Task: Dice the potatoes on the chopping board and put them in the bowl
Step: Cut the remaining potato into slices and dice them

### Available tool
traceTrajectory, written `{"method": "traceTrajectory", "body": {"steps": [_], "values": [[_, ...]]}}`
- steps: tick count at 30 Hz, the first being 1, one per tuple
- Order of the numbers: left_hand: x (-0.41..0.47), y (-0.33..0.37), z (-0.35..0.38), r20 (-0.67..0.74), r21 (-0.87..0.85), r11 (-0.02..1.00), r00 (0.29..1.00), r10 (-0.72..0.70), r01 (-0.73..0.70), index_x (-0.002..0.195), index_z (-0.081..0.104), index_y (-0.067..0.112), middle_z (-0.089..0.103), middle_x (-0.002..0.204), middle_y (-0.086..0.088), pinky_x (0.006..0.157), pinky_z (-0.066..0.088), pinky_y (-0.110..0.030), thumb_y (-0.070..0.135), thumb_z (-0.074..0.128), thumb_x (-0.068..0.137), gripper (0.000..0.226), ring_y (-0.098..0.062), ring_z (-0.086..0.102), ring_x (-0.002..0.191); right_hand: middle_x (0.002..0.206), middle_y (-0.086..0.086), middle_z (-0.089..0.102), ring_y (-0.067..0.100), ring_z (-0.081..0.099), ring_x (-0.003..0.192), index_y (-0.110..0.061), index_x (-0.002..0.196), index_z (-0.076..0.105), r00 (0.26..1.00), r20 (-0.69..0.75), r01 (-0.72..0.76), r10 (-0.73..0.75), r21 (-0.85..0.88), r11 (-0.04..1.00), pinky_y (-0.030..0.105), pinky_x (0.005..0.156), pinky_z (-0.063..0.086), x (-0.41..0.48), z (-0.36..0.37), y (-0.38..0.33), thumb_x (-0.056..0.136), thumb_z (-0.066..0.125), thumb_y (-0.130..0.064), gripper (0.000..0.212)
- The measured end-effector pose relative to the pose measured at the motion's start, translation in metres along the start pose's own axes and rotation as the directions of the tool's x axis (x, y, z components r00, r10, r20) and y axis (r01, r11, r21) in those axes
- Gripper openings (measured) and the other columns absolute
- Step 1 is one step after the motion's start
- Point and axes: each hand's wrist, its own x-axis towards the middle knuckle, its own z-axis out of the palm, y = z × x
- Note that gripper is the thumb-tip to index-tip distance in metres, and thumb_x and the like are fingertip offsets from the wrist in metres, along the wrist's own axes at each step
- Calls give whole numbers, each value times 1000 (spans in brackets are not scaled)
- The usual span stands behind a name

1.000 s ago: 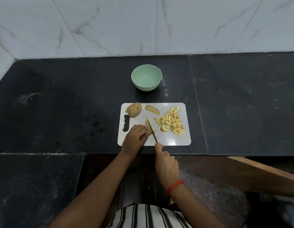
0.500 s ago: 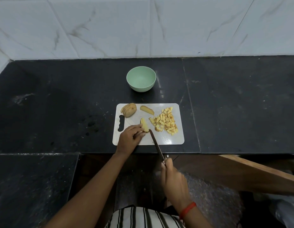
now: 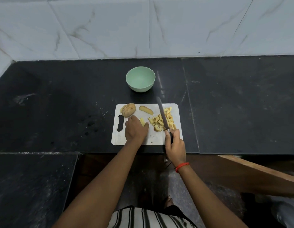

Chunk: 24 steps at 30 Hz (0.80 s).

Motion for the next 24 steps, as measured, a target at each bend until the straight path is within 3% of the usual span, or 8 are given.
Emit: {"method": "traceTrajectory", "body": {"steps": [4,8,11,14,19,22,24], "values": [[4,2,-7,59,77,997,998,24,-28,119,57,5,58,122,-13,84,52,-43,41,68,90,48,-31,59,110,73,-7,59,10,57,61,-21,101,48,998,-43,-38,39,37,999,21,51,31,-3,1,2,104,48,-30,10],[12,-3,-19,147,95,971,968,204,-220,113,65,10,62,115,-7,78,53,-40,26,71,85,33,-27,61,98,75,-5,61,11,58,62,-22,98,46,999,-28,-32,33,33,999,17,51,32,-2,2,4,104,46,-33,12],[25,-18,-33,228,166,885,890,395,-435,117,71,16,61,118,-2,87,48,-35,22,72,83,34,-23,59,107,75,-4,62,12,58,61,-28,97,43,999,-27,-20,21,34,999,19,50,33,-2,3,6,104,47,-31,9],[28,-35,-39,265,29,894,865,425,-448,121,72,19,53,124,0,101,43,-35,16,72,82,40,-19,50,118,72,-4,60,11,58,58,-31,96,40,999,-33,-7,7,19,1000,23,47,34,-1,3,6,105,48,-29,12],[18,-49,-28,96,-38,912,907,410,-409,132,65,15,51,135,1,104,43,-35,35,80,84,54,-18,44,126,69,-4,58,13,56,54,-32,97,41,999,-6,36,-36,-39,999,30,43,38,1,2,5,105,48,-27,12],[14,-54,-21,24,-64,914,915,402,-400,122,71,14,56,128,0,101,48,-39,31,78,87,40,-19,49,117,70,-6,55,17,54,52,-27,97,41,991,99,106,-93,-138,985,21,42,28,3,1,-1,107,44,-29,10],[11,-53,-18,8,-83,909,912,410,-408,119,73,12,58,121,-1,99,46,-34,28,77,89,34,-19,51,114,72,-7,55,19,56,55,-25,97,42,984,151,118,-93,-163,980,18,43,24,0,3,-9,108,42,-31,13]]}}
